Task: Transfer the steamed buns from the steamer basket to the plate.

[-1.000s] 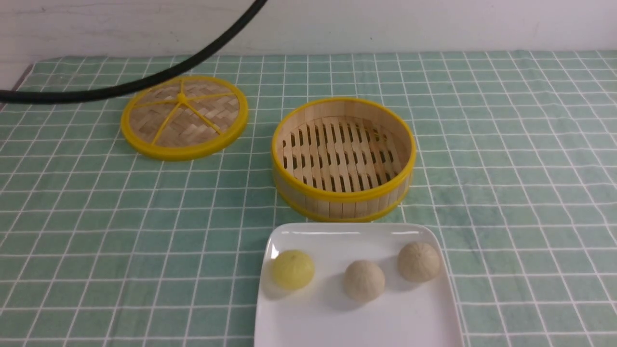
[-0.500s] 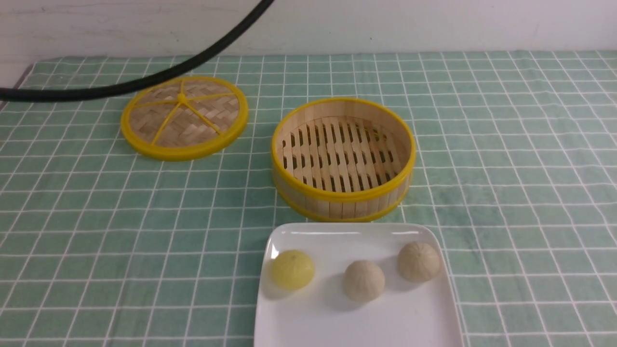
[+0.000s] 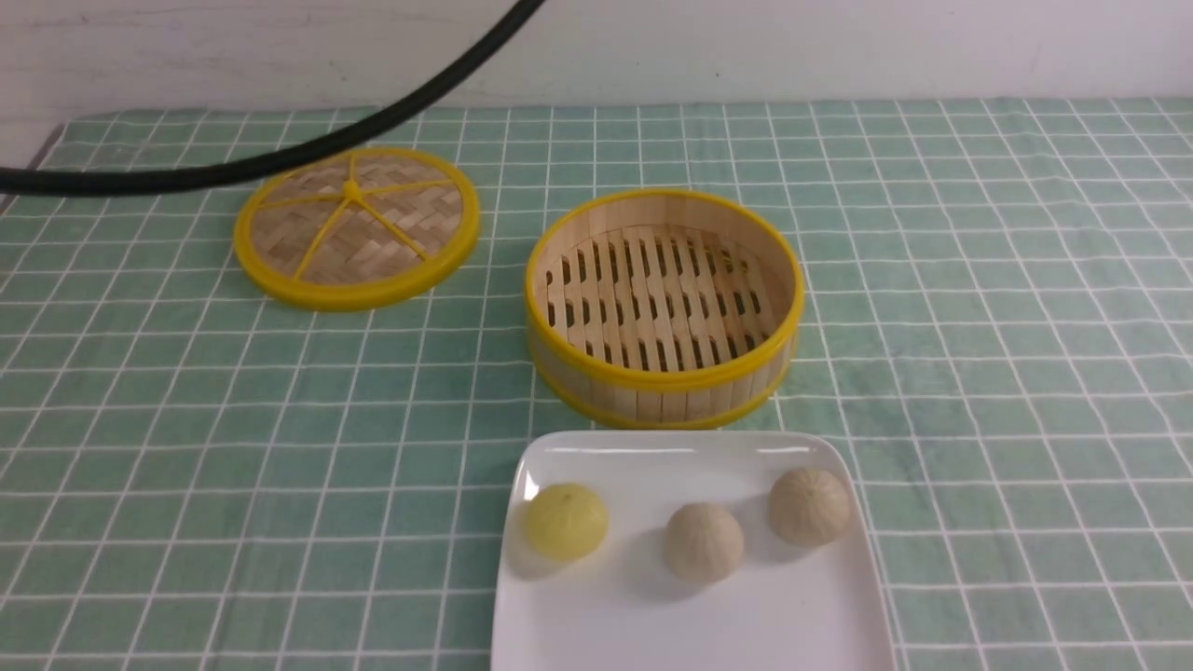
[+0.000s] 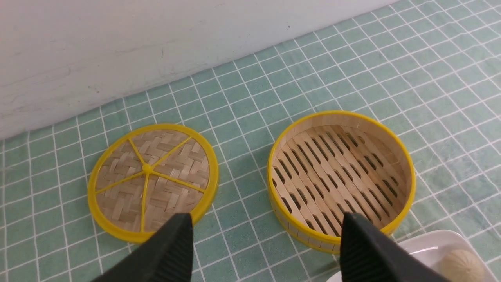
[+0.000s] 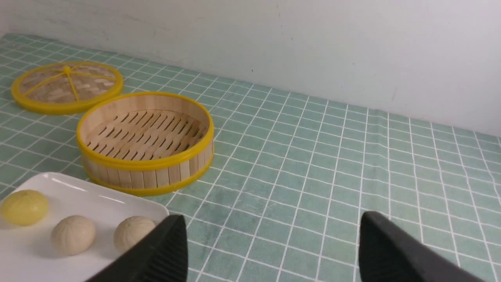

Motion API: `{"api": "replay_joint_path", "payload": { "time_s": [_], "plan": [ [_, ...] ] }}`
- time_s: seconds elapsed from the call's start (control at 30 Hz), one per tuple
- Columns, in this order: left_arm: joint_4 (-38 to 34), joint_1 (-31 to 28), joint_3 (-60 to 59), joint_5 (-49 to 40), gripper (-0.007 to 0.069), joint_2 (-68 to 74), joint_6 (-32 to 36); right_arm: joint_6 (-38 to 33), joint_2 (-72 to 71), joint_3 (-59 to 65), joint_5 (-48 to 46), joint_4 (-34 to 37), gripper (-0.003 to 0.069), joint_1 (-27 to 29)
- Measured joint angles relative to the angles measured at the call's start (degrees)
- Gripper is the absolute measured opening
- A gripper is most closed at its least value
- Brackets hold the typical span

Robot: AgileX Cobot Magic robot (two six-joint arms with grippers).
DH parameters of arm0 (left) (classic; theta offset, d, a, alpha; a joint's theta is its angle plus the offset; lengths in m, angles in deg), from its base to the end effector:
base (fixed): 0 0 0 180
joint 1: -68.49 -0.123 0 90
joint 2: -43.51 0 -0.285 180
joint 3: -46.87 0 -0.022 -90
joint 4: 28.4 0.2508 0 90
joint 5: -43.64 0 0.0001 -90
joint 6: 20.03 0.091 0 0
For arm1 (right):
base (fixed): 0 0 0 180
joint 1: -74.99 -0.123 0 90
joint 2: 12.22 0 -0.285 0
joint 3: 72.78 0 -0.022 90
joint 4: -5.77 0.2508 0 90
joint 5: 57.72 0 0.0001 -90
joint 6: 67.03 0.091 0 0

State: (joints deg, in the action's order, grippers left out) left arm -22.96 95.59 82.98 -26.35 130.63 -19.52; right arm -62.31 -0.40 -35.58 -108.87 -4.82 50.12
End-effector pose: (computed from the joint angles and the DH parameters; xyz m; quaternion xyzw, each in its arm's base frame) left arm 0.2213 -0.1042 0.5359 0.1999 0.8461 -0.0676 0.4894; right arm -0.0084 -0.0183 0.3472 -0.1319 0.7522 0.0739 0.6413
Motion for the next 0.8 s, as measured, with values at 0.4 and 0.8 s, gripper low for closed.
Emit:
{"api": "replay_joint_path", "payload": {
  "time_s": [0.4, 0.8],
  "plan": [
    [-0.12, 0.0, 0.0, -0.85, 0.0504, 0.02, 0.0, 0.65, -5.05, 13.46, 2.43, -0.41, 0.0568, 0.0],
    [-0.12, 0.0, 0.0, -0.8, 0.0504, 0.13, 0.0, 2.39, -5.05, 17.86, 7.29, -1.18, 0.0568, 0.0]
  ]
}}
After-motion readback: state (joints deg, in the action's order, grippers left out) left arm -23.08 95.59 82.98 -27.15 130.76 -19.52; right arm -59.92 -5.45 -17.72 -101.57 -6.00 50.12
